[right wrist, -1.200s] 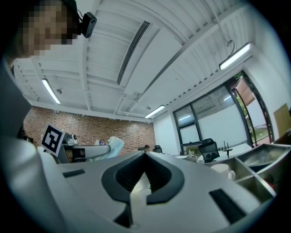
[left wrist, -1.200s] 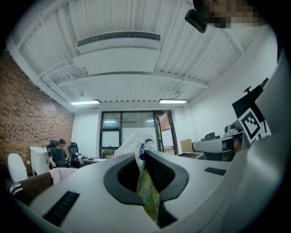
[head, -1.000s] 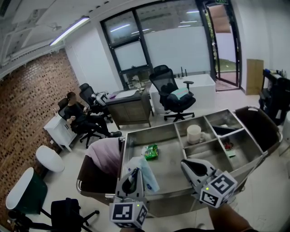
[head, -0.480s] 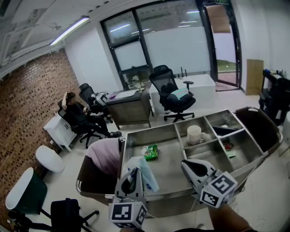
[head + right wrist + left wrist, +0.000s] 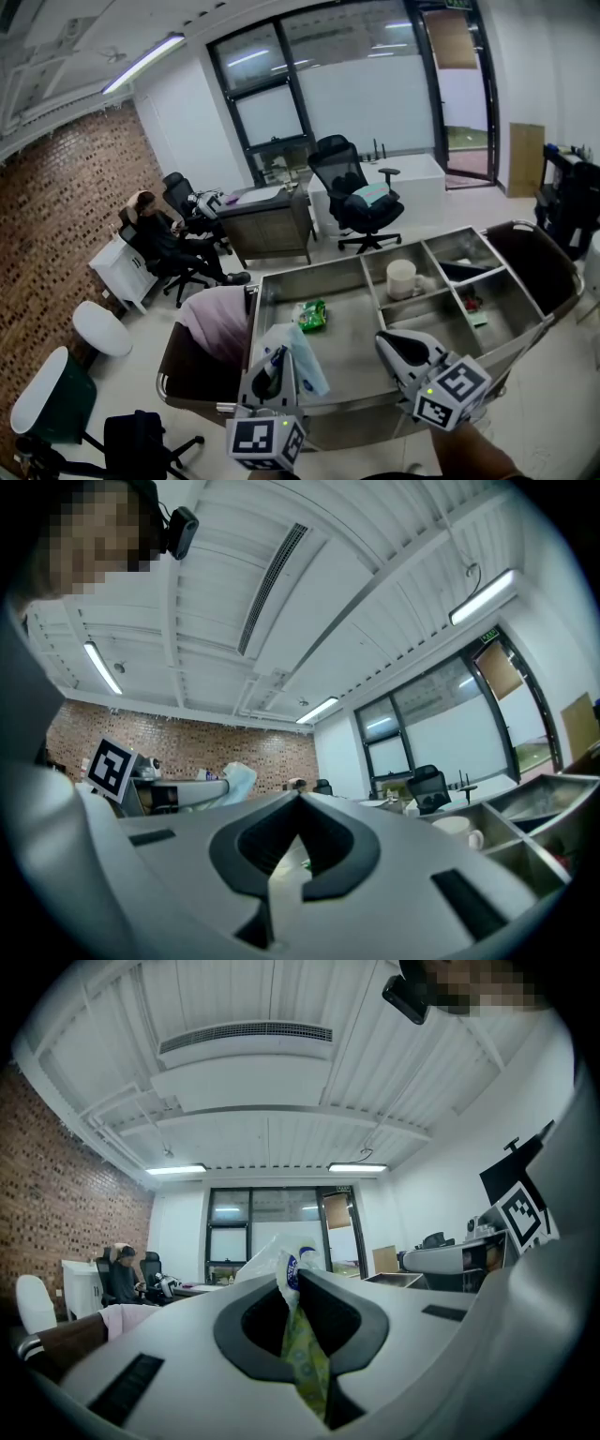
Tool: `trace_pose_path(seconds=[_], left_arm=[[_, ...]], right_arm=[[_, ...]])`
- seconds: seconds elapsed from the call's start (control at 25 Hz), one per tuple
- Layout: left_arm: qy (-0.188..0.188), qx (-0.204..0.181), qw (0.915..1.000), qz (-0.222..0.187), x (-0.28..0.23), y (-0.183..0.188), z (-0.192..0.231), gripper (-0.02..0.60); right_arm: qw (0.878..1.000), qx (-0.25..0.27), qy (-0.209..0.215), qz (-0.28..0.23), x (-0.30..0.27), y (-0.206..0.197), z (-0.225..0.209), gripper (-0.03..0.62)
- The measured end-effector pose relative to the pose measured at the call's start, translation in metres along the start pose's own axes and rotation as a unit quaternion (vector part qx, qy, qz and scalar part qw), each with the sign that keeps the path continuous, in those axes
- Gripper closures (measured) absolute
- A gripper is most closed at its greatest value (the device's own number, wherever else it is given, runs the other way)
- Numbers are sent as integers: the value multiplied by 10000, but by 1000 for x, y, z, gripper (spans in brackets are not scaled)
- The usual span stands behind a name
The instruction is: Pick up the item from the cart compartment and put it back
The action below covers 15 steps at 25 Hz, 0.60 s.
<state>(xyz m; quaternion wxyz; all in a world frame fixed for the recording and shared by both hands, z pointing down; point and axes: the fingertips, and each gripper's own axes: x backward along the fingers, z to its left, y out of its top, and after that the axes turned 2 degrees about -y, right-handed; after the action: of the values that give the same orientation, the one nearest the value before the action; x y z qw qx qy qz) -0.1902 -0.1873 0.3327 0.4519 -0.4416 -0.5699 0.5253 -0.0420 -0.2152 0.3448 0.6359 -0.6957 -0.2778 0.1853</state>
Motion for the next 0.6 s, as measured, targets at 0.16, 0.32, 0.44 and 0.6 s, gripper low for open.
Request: trace_pose_path(seconds=[0.16,0.32,0.44,0.6], left_arm=[[-3,-61,10000,45,-9,-6,3,572],[47,-175,9997,179,-21,-4,7,572],[70,-209,9993,308,-35,-10,10,572],[44,-241,9983,526,-54,-20,12,572]], right_arm=[[10000,-11,-12,-8,0,-1,-2,582],[10000,-36,-13,-5,0,-1,-2,582],[10000,-45,-19,-5,1,-2,-4,582],[10000,-51,-38,-6,2,-4,-6,582]])
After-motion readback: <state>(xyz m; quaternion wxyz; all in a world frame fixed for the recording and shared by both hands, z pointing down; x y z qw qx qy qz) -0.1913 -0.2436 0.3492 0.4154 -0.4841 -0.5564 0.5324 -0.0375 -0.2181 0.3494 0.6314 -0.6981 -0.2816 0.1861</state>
